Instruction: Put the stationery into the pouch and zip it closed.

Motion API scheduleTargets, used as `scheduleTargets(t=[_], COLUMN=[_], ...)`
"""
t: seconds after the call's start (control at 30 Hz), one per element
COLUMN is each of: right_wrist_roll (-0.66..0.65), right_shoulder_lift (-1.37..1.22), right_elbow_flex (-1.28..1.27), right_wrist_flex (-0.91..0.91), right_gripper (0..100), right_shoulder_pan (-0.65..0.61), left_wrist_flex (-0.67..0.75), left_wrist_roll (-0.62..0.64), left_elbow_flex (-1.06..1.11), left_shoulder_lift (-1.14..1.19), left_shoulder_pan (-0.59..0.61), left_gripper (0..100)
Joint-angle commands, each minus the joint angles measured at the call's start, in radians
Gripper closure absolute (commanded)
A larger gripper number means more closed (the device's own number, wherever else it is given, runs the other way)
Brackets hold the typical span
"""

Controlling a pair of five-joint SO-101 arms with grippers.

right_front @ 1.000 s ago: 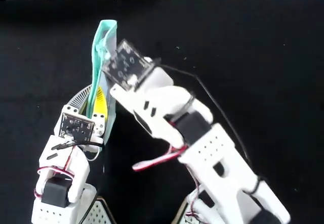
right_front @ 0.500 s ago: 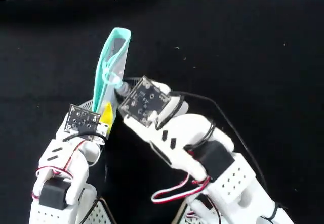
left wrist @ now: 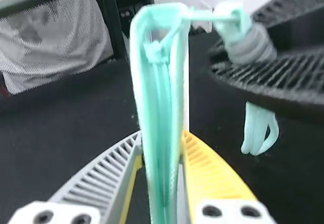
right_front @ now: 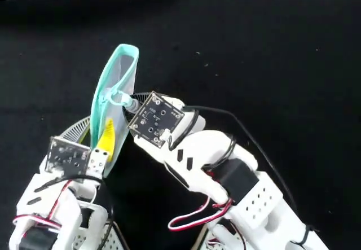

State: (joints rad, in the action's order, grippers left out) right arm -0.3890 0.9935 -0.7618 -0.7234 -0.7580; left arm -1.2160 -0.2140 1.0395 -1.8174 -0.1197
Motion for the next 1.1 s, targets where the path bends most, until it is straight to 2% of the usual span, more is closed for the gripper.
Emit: scheduleTargets(t=[0.0, 0.2, 0.37, 0.7, 0.77, 0.83, 0.9, 1.07], right_wrist_roll=[-0.005, -0.005, -0.005, -0.005, -0.005, -0.005, -0.005, -0.005], right_shoulder_lift=[0.022, 0.022, 0.022, 0.022, 0.022, 0.022, 0.022, 0.025], right_elbow_flex=[0.005, 0.005, 0.004, 0.005, 0.005, 0.005, 0.004, -0.016], right_wrist_flex=[-0.002, -0.003, -0.003, -0.003, -0.003, -0.003, -0.003, -0.002], right_gripper=[98.6, 98.6, 98.6, 98.6, 98.6, 98.6, 98.6, 98.6], right_shoulder_pan=[-0.009, -0.009, -0.005, -0.003, 0.006, 0.031, 0.066, 0.087], left_wrist_flex=[0.009, 0.063, 0.118, 0.118, 0.124, 0.141, 0.141, 0.141], left_wrist_roll=[0.003, 0.003, -0.003, -0.005, -0.009, -0.075, -0.137, -0.14], left_elbow_flex=[-0.059, -0.056, -0.065, -0.062, -0.071, -0.087, -0.096, -0.061], left_shoulder_lift=[0.002, 0.002, 0.002, 0.002, 0.002, 0.002, 0.002, 0.002], left_shoulder_pan=[-0.013, -0.113, -0.111, -0.117, -0.117, -0.119, -0.119, -0.12], left_gripper=[87, 87, 87, 88, 92, 98, 97, 97])
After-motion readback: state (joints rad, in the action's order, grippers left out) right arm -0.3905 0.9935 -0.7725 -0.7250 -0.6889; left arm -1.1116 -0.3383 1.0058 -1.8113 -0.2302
